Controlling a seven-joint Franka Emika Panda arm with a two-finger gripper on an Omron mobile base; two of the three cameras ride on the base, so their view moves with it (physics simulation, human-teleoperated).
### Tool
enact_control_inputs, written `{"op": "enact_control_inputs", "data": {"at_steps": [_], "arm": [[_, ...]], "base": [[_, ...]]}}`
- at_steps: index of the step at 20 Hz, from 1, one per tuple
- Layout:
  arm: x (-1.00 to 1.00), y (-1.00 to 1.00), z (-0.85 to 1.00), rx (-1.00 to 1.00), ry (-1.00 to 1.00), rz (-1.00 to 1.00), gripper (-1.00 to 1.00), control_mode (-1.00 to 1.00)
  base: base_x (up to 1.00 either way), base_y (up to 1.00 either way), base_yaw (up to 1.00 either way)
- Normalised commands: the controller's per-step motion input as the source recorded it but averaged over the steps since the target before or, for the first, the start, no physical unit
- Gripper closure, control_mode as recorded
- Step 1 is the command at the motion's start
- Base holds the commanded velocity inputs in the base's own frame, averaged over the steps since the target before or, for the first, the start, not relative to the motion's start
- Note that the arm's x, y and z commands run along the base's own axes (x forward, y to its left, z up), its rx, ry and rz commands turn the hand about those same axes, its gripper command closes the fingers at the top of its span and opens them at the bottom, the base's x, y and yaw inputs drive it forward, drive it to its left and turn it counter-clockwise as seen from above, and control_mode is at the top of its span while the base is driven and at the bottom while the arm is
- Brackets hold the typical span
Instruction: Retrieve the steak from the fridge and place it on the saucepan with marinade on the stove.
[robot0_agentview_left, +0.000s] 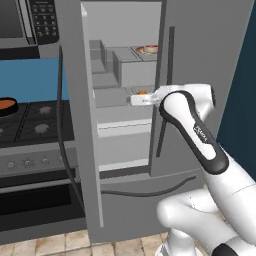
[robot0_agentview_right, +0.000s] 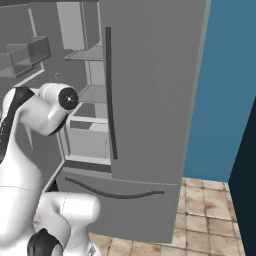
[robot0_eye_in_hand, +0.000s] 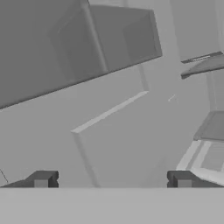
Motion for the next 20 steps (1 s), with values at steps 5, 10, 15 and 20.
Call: {"op": "enact_control_inputs", "data": {"at_steps": [5,10,15,20], "arm": [[-0.69,-0.95,0.28,0.0,-0.13,-0.09,-1.0,-1.0],[-0.47,-0.66,0.21,-0.01,-0.07,-0.3,-1.0,-1.0],[-0.41,-0.39,0.06,-0.06,-0.07,-0.4,-1.0,-1.0],[-0.1,-0.02,0.05,-0.06,-0.05,-0.26,-1.0,-1.0]], "base": [[0.0,0.0,0.0],[0.0,0.0,0.0],[0.0,0.0,0.0],[0.0,0.0,0.0]]}}
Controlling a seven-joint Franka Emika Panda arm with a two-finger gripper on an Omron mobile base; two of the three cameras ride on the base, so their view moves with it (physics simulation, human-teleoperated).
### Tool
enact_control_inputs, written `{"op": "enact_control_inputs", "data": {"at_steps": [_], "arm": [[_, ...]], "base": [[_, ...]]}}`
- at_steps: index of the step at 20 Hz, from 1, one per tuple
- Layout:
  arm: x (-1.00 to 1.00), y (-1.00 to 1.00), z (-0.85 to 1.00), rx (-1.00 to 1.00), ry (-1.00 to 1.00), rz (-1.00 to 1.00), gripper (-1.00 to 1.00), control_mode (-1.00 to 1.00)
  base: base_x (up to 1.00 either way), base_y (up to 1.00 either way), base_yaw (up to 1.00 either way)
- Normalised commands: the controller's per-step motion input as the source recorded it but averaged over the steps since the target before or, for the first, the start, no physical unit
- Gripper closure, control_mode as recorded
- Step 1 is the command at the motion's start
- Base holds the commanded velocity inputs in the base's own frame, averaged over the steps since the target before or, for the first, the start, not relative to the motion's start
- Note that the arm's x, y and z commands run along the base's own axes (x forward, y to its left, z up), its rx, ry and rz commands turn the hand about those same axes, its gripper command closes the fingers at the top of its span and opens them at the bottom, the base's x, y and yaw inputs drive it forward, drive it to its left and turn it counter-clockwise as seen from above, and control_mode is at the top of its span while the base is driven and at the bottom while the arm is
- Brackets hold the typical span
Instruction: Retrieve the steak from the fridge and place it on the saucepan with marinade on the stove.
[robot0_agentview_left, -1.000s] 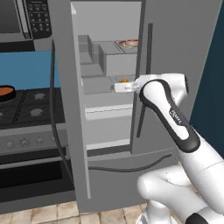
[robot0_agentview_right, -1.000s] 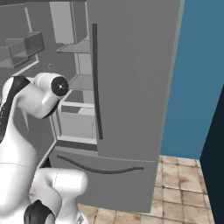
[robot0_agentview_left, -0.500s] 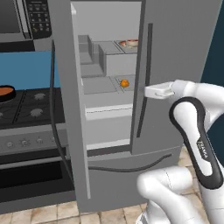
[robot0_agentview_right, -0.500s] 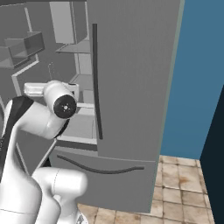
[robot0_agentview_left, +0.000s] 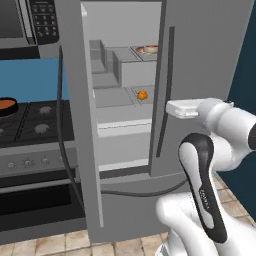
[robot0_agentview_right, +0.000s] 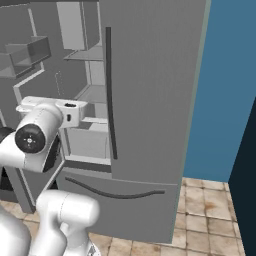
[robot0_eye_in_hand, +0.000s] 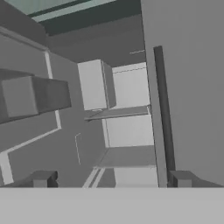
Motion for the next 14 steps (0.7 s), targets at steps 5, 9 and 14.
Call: {"op": "enact_control_inputs", "data": {"at_steps": [5,9,14], "arm": [[-0.02,0.0,0.0,-0.09,-0.01,-0.26,-1.0,-1.0],[0.0,0.0,0.0,-0.09,0.0,-0.24,-1.0,-1.0],[0.0,-0.05,0.0,0.0,-0.01,0.0,-1.0,-1.0]], "base": [[0.0,0.0,0.0],[0.0,0.0,0.0],[0.0,0.0,0.0]]}}
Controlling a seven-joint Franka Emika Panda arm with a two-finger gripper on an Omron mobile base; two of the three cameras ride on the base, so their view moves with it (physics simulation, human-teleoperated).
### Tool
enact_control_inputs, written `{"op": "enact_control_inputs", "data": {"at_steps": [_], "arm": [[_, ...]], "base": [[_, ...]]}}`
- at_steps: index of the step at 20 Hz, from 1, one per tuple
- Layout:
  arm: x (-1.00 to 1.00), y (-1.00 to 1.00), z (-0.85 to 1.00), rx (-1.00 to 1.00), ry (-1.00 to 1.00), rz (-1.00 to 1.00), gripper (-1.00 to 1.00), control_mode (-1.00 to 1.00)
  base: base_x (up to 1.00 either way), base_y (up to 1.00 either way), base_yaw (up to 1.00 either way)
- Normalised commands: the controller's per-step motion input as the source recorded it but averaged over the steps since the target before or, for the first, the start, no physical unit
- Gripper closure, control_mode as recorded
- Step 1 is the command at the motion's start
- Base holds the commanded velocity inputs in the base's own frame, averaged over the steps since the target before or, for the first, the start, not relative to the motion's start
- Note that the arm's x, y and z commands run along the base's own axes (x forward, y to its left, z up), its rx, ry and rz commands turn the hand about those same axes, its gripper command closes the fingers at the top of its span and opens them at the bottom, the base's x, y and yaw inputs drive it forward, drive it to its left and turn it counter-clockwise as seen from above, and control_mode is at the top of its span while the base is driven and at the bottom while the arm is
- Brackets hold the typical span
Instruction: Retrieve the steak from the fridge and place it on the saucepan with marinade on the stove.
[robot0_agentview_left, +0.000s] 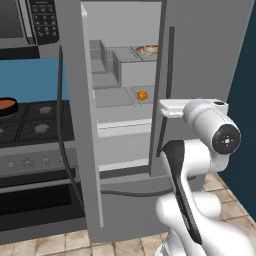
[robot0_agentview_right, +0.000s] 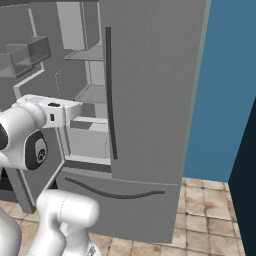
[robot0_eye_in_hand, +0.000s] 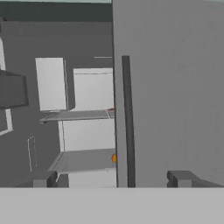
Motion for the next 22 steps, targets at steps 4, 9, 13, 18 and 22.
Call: {"op": "enact_control_inputs", "data": {"at_steps": [4,9,13,18,22], "arm": [[0.0,-0.54,0.0,0.0,0.0,0.01,-1.0,-1.0],[0.01,-0.65,0.0,0.0,0.0,0.03,-1.0,-1.0],[0.0,-0.27,0.0,0.0,0.0,0.05,-1.0,-1.0],[0.0,0.0,0.0,0.0,0.0,0.0,-1.0,-1.0],[0.0,0.03,-0.17,-0.01,0.0,0.02,-1.0,-1.0]], "base": [[0.0,0.0,0.0],[0.0,0.0,0.0],[0.0,0.0,0.0],[0.0,0.0,0.0],[0.0,0.0,0.0]]}}
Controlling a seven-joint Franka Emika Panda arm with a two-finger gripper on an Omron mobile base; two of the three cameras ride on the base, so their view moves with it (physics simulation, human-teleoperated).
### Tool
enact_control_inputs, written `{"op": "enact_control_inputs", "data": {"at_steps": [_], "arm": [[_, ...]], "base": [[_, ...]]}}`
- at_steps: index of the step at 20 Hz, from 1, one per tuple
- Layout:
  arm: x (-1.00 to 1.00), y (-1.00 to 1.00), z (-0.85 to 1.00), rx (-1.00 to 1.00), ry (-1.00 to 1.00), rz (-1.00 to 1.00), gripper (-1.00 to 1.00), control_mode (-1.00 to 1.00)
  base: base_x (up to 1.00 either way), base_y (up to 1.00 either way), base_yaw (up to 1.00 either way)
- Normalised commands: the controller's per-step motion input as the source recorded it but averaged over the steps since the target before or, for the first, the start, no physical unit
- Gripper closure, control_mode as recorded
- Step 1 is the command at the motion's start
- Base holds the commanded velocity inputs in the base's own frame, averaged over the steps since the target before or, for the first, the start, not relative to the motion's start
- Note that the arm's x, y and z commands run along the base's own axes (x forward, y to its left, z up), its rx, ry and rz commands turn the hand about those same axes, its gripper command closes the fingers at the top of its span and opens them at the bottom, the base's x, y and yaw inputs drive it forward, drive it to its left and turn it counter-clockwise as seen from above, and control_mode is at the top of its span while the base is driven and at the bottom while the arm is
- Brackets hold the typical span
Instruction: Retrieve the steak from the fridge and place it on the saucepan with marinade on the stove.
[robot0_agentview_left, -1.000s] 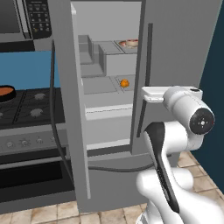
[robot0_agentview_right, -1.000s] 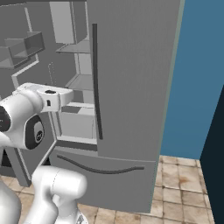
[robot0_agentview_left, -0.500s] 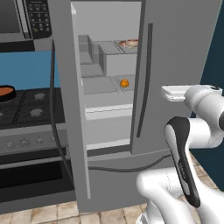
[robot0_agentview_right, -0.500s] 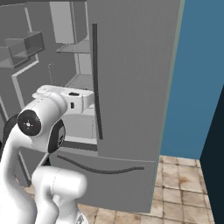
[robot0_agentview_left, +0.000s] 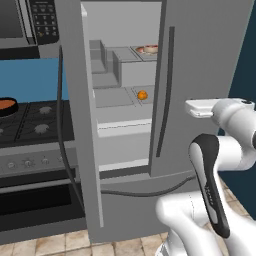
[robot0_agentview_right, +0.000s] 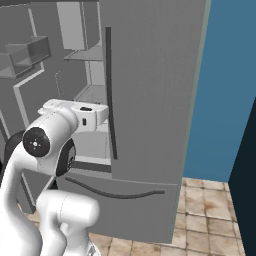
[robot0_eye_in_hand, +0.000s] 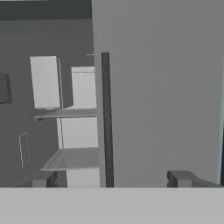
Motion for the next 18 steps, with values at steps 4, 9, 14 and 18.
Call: {"op": "enact_control_inputs", "data": {"at_steps": [4,9,14,18], "arm": [[0.0,0.05,-0.18,-0.03,0.03,0.03,-1.0,-1.0],[0.0,0.01,-0.02,0.0,0.0,0.01,-1.0,-1.0],[0.02,0.0,0.0,0.0,0.0,0.0,-1.0,-1.0],[0.18,0.0,0.0,0.0,0.0,0.0,-1.0,-1.0]], "base": [[0.0,0.0,0.0],[0.0,0.0,0.0],[0.0,0.0,0.0],[0.0,0.0,0.0]]}}
